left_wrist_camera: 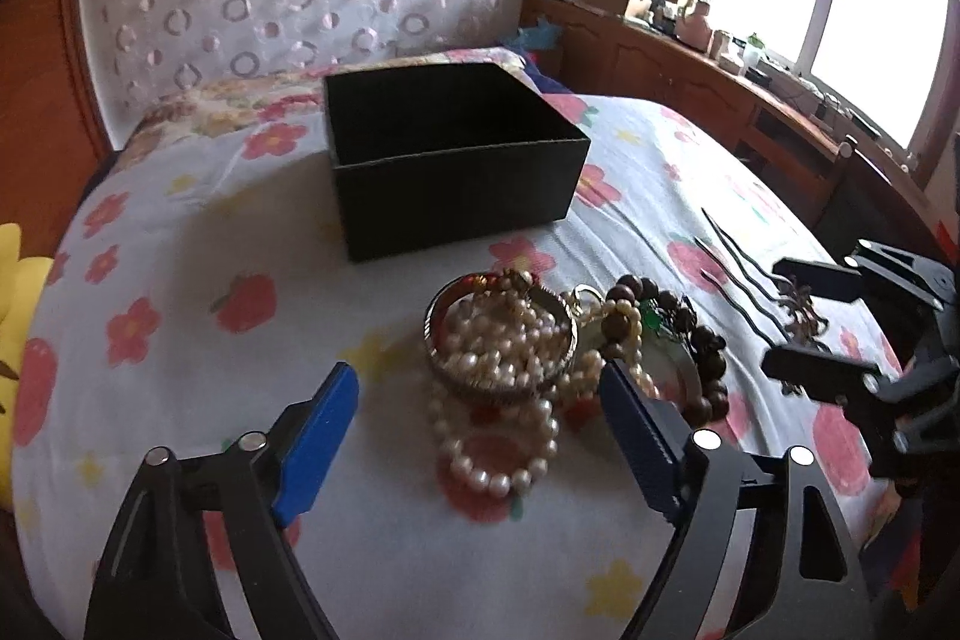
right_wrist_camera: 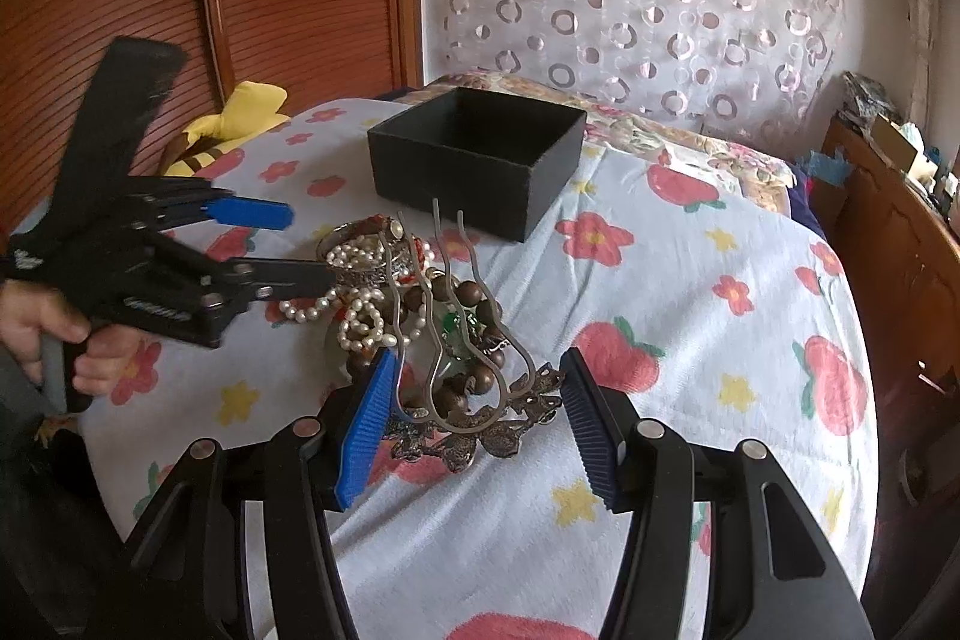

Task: Organize jewelry
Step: 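Grasp the silver cuff bangle with the left gripper while the right gripper holds the comb, then lower the silver bangle into the black box and open the left gripper, then carry the silver comb into the black box and open the right gripper, then close the left gripper on a strand of the pearl necklace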

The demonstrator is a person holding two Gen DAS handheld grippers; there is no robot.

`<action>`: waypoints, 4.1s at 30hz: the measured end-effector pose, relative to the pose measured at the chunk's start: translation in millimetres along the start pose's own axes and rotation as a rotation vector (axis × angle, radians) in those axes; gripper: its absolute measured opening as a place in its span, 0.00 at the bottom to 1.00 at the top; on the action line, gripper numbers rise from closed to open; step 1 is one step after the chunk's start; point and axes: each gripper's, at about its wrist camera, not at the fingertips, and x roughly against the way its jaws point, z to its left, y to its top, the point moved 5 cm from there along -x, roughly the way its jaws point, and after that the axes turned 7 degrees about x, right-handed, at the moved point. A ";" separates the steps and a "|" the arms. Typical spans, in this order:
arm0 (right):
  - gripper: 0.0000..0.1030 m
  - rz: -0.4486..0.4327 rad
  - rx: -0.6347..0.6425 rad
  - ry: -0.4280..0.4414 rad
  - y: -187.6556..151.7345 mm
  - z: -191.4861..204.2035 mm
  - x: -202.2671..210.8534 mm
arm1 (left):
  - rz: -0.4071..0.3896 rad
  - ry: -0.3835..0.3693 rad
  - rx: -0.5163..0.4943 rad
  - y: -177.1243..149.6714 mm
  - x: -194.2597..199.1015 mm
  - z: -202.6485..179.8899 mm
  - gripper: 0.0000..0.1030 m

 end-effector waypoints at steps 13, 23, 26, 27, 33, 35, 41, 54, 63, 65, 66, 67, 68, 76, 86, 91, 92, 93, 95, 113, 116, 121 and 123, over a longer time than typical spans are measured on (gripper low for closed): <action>0.57 -0.003 -0.012 0.008 -2.9 0.4 0.9 | 0.019 0.023 -0.047 8.9 -15.7 -9.5 0.55; 0.57 -0.002 -0.017 0.004 -3.3 -1.2 -1.3 | -0.102 -0.012 -0.035 24.7 32.7 -16.7 0.55; 0.57 -0.005 -0.018 -0.001 -0.9 -1.7 -0.4 | -0.139 -0.021 -0.038 31.0 48.6 -20.7 0.55; 0.57 -0.007 -0.018 -0.003 -0.1 -2.1 -0.3 | -0.151 -0.020 -0.042 35.2 53.7 -21.6 0.55; 0.57 -0.032 -0.014 -0.013 13.4 -6.9 2.6 | -0.192 0.008 -0.062 48.9 69.8 -23.0 0.55; 0.57 -0.041 -0.010 -0.021 20.5 -10.3 1.6 | -0.194 0.018 -0.060 52.2 67.7 -19.8 0.55; 0.57 -0.056 -0.014 -0.026 44.2 -27.0 -5.3 | -0.194 0.030 -0.057 83.1 47.9 -6.6 0.55; 0.57 -0.071 -0.046 -0.008 83.3 -69.1 -40.2 | -0.126 0.042 -0.056 118.7 -19.7 14.9 0.55; 0.57 -0.066 -0.041 0.017 107.0 -81.7 -64.9 | -0.086 0.025 -0.053 118.8 -43.1 21.5 0.56; 0.57 -0.064 -0.038 0.024 110.8 -81.5 -69.2 | -0.098 0.021 -0.050 120.8 -39.7 22.4 0.59; 0.57 -0.062 -0.034 0.026 113.4 -81.1 -72.1 | -0.108 0.018 -0.046 121.6 -36.2 23.1 0.62; 0.57 -0.061 -0.030 0.030 116.3 -80.3 -75.1 | -0.117 0.016 -0.041 123.3 -33.3 24.0 0.65; 0.57 -0.060 -0.029 0.033 118.0 -80.2 -76.8 | -0.127 0.015 -0.034 126.2 -29.8 24.6 0.66; 0.57 -0.047 0.006 0.073 140.7 -63.9 -102.9 | -0.188 0.071 0.006 130.2 -2.4 52.4 0.75; 0.57 0.019 0.071 0.094 146.7 -39.1 -138.7 | -0.214 0.136 0.082 115.6 14.0 97.6 0.85; 0.57 0.042 0.093 0.089 142.2 -33.3 -143.9 | -0.223 0.141 0.098 106.4 17.6 105.1 0.88; 0.57 0.048 0.099 0.084 141.2 -31.9 -145.2 | -0.226 0.142 0.100 104.8 18.5 106.1 0.89; 0.57 0.051 0.104 0.081 140.8 -32.0 -146.4 | -0.225 0.141 0.101 103.2 19.1 106.5 0.89; 0.57 0.058 0.115 0.074 140.0 -29.3 -147.9 | -0.221 0.142 0.102 101.3 19.4 107.3 0.89; 0.60 0.017 0.120 0.049 135.7 -29.1 -114.6 | -0.177 0.113 0.087 68.2 29.8 85.5 0.89; 0.60 -0.010 0.078 0.058 123.4 -33.8 -90.0 | -0.156 0.085 0.085 55.7 29.0 77.5 0.89; 0.60 0.005 0.023 0.061 86.3 -35.5 -63.0 | -0.101 0.050 0.054 32.5 23.1 61.1 0.89; 0.60 0.024 0.016 0.059 70.4 -33.0 -58.0 | -0.079 0.035 0.035 23.9 21.4 54.1 0.88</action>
